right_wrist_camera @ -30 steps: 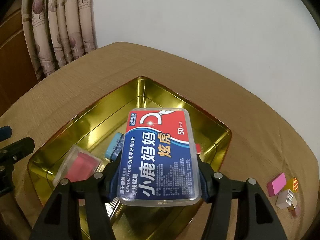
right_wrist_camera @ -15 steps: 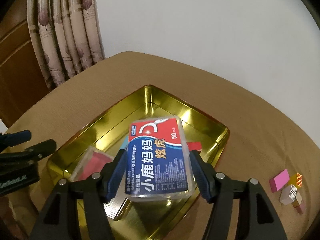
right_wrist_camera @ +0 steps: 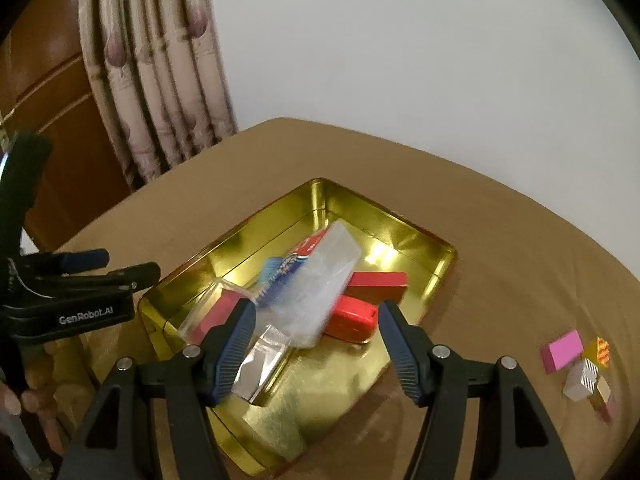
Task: Organize rigid objects
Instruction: 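Carry the floss box into the gold tin and open the right tool, then move the right tool to the gold lipstick and close on it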
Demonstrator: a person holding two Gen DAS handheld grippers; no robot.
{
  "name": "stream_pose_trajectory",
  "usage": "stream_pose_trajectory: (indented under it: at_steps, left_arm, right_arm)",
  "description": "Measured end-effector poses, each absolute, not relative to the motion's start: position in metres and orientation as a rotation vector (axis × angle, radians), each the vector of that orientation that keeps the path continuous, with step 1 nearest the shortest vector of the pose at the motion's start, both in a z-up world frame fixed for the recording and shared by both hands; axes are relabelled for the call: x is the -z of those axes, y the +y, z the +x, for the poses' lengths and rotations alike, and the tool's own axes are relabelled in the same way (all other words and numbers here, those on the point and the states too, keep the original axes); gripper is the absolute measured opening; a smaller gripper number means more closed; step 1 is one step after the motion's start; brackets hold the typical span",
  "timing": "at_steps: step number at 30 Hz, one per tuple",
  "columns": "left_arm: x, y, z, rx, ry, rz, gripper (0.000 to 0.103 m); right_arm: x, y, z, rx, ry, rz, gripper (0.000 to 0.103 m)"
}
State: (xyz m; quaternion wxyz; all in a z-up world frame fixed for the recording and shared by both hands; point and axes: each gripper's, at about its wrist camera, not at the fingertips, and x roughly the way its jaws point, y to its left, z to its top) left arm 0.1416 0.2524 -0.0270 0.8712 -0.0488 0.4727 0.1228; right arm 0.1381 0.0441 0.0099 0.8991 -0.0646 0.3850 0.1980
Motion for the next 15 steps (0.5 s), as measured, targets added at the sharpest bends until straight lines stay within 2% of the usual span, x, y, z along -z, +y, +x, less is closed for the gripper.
stream_pose_trajectory:
  at_steps: [6, 15]
  left_arm:
    - [0.027, 0.247, 0.141, -0.256, 0.988, -0.084, 0.072]
    - [0.026, 0.238, 0.136, -0.248, 0.982, -0.05, 0.072]
  right_arm:
    - [-0.012, -0.002, 0.13, -0.333, 0.782, -0.073, 0.066]
    - [0.002, -0.126, 0.128, -0.119, 0.81, -0.059, 0.066]
